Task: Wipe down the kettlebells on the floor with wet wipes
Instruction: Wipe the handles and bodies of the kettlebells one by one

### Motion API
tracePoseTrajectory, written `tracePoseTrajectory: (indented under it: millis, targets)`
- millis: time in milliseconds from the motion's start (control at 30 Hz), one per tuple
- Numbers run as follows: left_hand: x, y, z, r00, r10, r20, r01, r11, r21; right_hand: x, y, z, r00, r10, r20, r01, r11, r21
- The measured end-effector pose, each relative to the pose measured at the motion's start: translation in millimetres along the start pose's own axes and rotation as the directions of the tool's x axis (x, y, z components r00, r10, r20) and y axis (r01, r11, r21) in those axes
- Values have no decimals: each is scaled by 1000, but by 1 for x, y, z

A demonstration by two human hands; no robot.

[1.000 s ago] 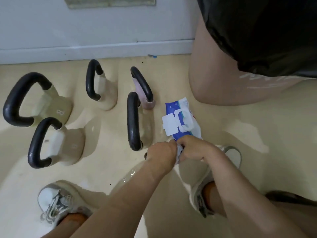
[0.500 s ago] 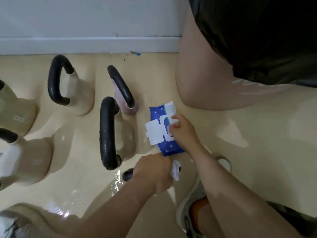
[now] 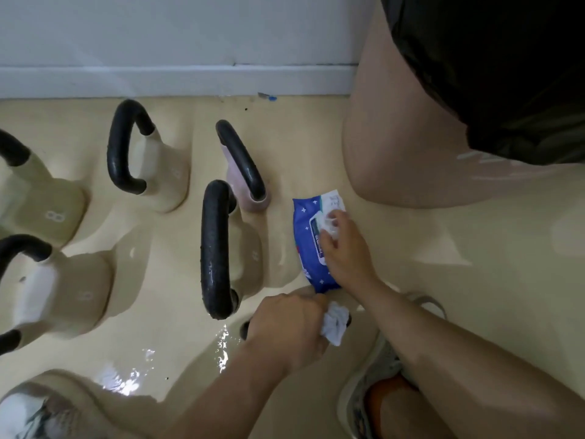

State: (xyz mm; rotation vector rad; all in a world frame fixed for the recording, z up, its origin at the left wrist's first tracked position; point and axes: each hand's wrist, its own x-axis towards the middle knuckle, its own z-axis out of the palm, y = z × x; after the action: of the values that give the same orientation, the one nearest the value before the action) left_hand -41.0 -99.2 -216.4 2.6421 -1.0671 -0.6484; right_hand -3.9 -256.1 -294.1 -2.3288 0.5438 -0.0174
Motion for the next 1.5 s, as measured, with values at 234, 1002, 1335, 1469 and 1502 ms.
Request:
tracePoseTrajectory:
  millis: [234, 1002, 1335, 1469, 1502]
  targets:
    - [-18, -18, 13, 978, -144, -149, 113, 974, -198, -1, 11, -12, 865, 500, 46, -493, 862, -115]
    - [-76, 2, 24, 725, -649, 232, 561, 360, -745, -123, -87, -38, 922, -49, 384, 126, 976, -178]
    - [-97, 18, -5, 821, -474, 317, 330, -59, -942, -157, -96, -43, 807, 265, 528, -520, 743, 422]
    - [-110, -7, 5, 727, -546, 416, 302, -290, -908, -144, -77, -40, 846, 373, 382, -498, 808, 314]
    - [-110, -10, 7, 690, -606, 396, 273, -289, -918, -141, -76, -37, 866, 403, 297, -485, 823, 297]
